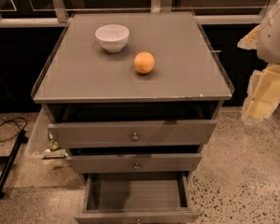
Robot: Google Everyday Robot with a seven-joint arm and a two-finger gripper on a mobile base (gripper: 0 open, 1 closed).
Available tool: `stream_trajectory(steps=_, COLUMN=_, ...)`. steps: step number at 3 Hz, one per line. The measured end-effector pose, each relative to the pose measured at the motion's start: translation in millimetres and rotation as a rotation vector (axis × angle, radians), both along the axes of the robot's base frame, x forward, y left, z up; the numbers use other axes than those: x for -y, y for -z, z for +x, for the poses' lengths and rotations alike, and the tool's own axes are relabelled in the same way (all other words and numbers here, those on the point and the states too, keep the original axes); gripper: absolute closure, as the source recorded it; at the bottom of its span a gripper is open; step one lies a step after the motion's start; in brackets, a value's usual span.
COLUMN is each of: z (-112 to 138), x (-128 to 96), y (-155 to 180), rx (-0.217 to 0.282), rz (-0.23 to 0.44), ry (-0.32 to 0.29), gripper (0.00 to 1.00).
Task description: Close bottom drawer
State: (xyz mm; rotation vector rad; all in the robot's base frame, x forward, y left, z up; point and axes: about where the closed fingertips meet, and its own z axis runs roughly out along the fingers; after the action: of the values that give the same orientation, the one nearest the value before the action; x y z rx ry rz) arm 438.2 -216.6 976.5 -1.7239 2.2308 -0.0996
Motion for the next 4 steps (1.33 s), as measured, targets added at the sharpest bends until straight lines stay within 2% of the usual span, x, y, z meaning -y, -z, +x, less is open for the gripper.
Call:
stream_trajectory(steps=2, z=-4, x=1, y=11, rx=-0.008, rz=0.018, ry=-0.003, gripper=0.0)
stream_trajectory(steps=3, z=-15, x=-2, y=56, rx=-0.052, rz=0.09, ry=0.001, gripper=0.0)
stream_trajectory(steps=4, z=-34, x=-12, y=126, rx=-0.102, rz=0.162, ry=-0.007, gripper=0.18)
